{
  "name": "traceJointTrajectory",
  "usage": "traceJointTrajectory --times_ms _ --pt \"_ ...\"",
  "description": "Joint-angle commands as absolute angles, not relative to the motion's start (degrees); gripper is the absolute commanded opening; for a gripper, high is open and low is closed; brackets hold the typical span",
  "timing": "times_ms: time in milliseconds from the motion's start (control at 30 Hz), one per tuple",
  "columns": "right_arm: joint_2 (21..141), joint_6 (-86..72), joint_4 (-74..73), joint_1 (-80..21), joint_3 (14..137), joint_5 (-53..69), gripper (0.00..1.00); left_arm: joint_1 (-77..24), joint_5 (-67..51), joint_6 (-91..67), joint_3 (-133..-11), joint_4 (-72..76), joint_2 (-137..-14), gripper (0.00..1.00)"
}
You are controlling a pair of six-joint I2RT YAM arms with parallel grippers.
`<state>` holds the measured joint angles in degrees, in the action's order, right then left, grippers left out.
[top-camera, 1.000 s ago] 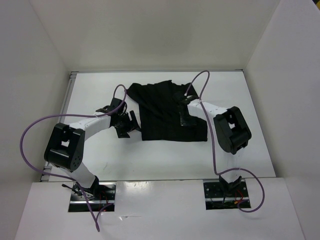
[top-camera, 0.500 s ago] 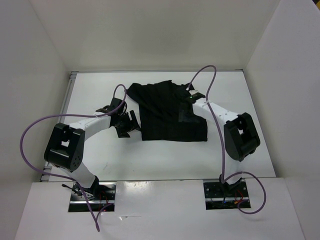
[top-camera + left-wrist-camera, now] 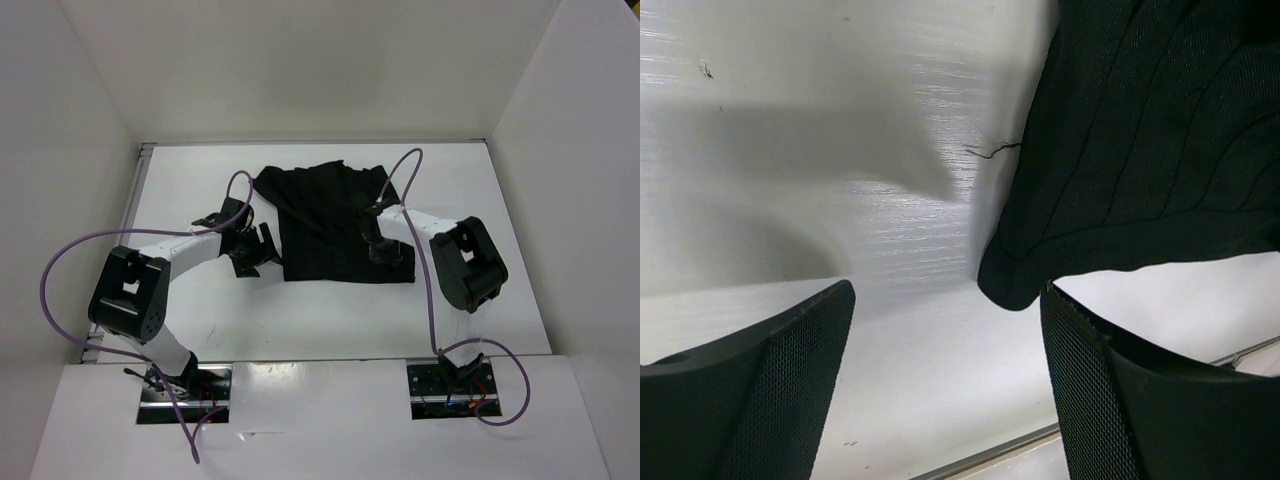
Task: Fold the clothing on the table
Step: Flatten the skirt out
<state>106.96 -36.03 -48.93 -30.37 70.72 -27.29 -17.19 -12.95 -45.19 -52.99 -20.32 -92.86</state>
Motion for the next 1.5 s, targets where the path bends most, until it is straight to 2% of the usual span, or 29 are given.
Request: traceJointTrajectory --times_ms 0,67,267,400,433,600,833,1100,1167,1233,1267,1333,1367,1467 --pt "108.5 -37.4 -48.5 -30.2 69.3 -27.6 0.28 -17.3 -13.7 -44.9 -52.2 -19.6 -92.1 0.82" --pt "108.5 -36.8 -47.4 -29.6 68.8 -26.1 0.25 -17.3 -13.7 -44.9 -52.2 -19.6 -92.1 0.82" --pt "108.5 -35.0 -45.5 -27.1 66.5 -19.3 0.25 -17.3 -13.7 -44.9 -52.2 -19.6 -91.6 0.82" --pt "108.5 -35.0 -45.5 -27.1 66.4 -18.7 0.08 -17.3 -13.7 -44.9 -52.2 -19.6 -91.6 0.82" --pt "108.5 -35.0 -45.5 -27.1 66.4 -18.7 0.0 -17.3 -13.7 -44.9 -52.2 -19.6 -91.6 0.82" --pt "105.1 -35.5 -45.5 -26.5 67.2 -18.1 0.0 -17.3 -13.7 -44.9 -52.2 -19.6 -91.6 0.82" --pt "91.9 -36.0 -54.4 -26.5 73.5 -18.6 0.0 -17.3 -13.7 -44.9 -52.2 -19.6 -92.1 0.82" --pt "90.6 -37.2 -62.2 -27.6 72.1 -19.0 0.0 -17.3 -13.7 -44.9 -52.7 -19.6 -92.6 0.82" --pt "92.5 -37.2 -65.0 -28.7 70.4 -19.0 0.07 -17.3 -13.7 -44.4 -53.3 -20.1 -93.2 0.82" --pt "92.5 -37.7 -66.5 -30.4 70.4 -19.0 0.2 -17.3 -13.7 -44.4 -53.3 -20.1 -93.2 0.82" --pt "92.5 -38.4 -68.1 -31.2 72.3 -19.0 0.23 -17.3 -13.7 -44.4 -53.3 -20.1 -93.2 0.82" --pt "92.5 -41.3 -73.2 -33.7 75.1 -22.9 0.38 -17.3 -13.2 -44.4 -53.3 -20.7 -93.2 0.82" --pt "92.5 -41.3 -74.4 -33.7 77.8 -24.2 0.39 -17.3 -13.2 -44.4 -53.3 -20.7 -93.2 0.82" --pt "91.8 -40.8 -73.7 -33.8 79.4 -24.8 0.54 -17.3 -13.2 -44.4 -53.3 -20.7 -93.9 0.82"
